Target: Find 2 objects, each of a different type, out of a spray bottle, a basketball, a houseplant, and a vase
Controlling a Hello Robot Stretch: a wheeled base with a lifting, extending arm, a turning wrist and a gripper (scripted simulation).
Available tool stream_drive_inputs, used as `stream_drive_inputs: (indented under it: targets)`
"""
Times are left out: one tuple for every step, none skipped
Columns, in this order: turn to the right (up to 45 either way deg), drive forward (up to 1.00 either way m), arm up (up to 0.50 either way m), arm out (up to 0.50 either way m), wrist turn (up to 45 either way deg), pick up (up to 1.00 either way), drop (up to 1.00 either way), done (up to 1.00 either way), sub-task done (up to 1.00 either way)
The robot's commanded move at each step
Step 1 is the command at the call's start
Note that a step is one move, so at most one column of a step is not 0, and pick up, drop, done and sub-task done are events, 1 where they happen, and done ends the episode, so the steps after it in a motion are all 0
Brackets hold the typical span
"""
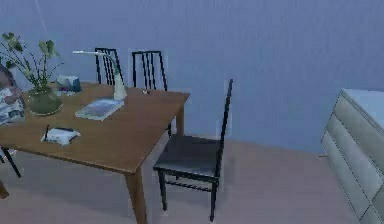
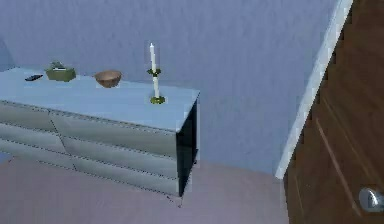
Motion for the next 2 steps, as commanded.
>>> stream_drive_inputs:
  targets:
    - [-45.0,0.00,0.00,0.00,0.0,0.00,0.00,0.00,0.00]
    - [-6.0,0.00,0.00,0.00,0.0,0.00,0.00,0.00,0.00]
